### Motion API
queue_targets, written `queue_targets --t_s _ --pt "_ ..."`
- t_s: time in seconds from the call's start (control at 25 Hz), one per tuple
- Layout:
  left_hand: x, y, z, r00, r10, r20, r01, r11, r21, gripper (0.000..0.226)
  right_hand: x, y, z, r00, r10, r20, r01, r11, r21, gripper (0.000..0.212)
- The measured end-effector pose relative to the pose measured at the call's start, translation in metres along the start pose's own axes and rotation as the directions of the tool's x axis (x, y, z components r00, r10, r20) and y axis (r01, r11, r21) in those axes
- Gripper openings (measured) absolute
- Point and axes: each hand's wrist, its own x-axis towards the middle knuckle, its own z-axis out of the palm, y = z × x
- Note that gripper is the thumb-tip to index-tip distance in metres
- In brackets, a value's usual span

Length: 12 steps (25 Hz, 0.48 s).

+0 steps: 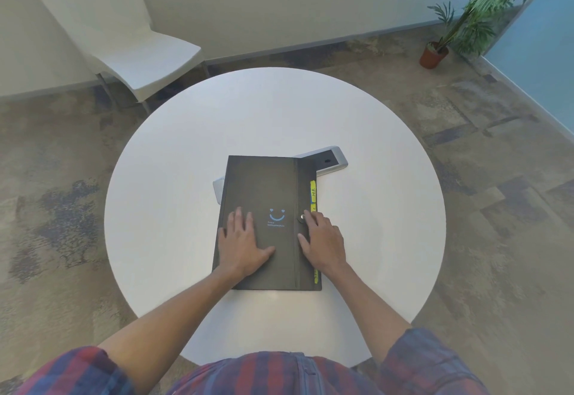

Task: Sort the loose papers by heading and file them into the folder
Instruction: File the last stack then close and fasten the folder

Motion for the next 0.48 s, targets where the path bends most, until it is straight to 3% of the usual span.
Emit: queue_targets --t_s 0.08,0.16,0.28,0.4,0.48 --pt "-0.005 -0.016 0.001 0.977 -0.212 -0.016 0.21 0.975 -0.071 0.12 -0.014 0.001 0.0 0.973 0.22 -0.069 -0.214 0.973 0.086 0.059" --pt "-0.01 -0.03 -0.001 0.936 -0.352 -0.023 0.344 0.926 -0.157 0.123 -0.023 -0.001 0.002 0.926 0.378 -0.001 -0.374 0.916 0.145 0.064" --pt "-0.013 -0.037 0.001 0.915 -0.403 -0.009 0.384 0.879 -0.282 0.099 -0.019 -0.005 0.002 0.902 0.404 0.152 -0.431 0.86 0.272 0.067" --pt "-0.013 -0.034 -0.001 0.895 -0.447 0.005 0.399 0.793 -0.46 0.092 -0.008 -0.01 -0.001 0.834 0.451 0.318 -0.547 0.604 0.58 0.061" --pt "-0.006 -0.037 -0.004 0.891 -0.454 0.012 0.367 0.704 -0.608 0.091 -0.004 -0.016 -0.007 0.829 0.452 0.329 -0.538 0.481 0.693 0.055"
